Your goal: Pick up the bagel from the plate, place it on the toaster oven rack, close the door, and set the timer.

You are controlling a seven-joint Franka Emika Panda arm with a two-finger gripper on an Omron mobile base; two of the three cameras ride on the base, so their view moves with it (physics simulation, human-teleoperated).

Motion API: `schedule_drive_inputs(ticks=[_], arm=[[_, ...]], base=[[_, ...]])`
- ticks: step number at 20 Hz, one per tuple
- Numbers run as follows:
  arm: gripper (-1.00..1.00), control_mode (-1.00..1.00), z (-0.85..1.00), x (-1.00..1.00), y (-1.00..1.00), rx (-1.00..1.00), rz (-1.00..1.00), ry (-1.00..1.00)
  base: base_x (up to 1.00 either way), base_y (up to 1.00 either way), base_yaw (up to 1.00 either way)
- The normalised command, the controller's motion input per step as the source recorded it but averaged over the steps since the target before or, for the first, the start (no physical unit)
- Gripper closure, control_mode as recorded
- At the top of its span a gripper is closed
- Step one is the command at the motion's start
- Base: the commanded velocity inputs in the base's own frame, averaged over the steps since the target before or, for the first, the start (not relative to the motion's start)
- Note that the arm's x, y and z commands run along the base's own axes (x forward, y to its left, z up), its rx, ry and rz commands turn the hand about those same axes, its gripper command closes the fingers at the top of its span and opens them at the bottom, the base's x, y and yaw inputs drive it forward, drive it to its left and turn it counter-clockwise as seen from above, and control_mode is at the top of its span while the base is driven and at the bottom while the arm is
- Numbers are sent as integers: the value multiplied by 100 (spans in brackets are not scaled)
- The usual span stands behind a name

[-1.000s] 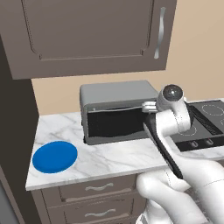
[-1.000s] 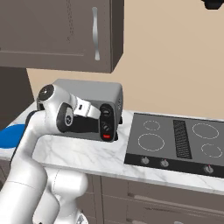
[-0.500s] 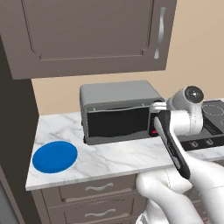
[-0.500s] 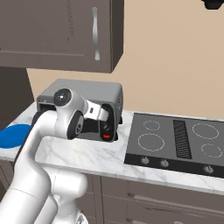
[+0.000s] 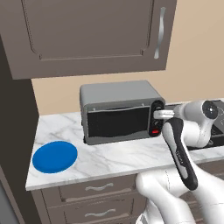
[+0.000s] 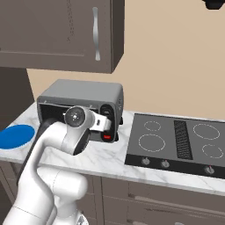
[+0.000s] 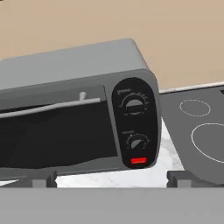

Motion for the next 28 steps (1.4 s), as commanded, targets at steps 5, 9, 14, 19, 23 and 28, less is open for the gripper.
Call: schedule_drive_inputs(ticks=[5,9,14,19,23,28], arm=[[-100,-100,0,2,0,5,6,-2],[-100,-100,-9,5,0,0,3,-1],[-100,-100,-19,1,0,0,1,-1],[-100,-100,-24,0,-1,0,1,-2],[-100,-100,-27,0,0,0,0,-3],[-100,-100,-20,0,0,0,0,0]], base=[[0,0,0],[0,0,0],[0,0,0],[0,0,0],[0,0,0],[0,0,0]])
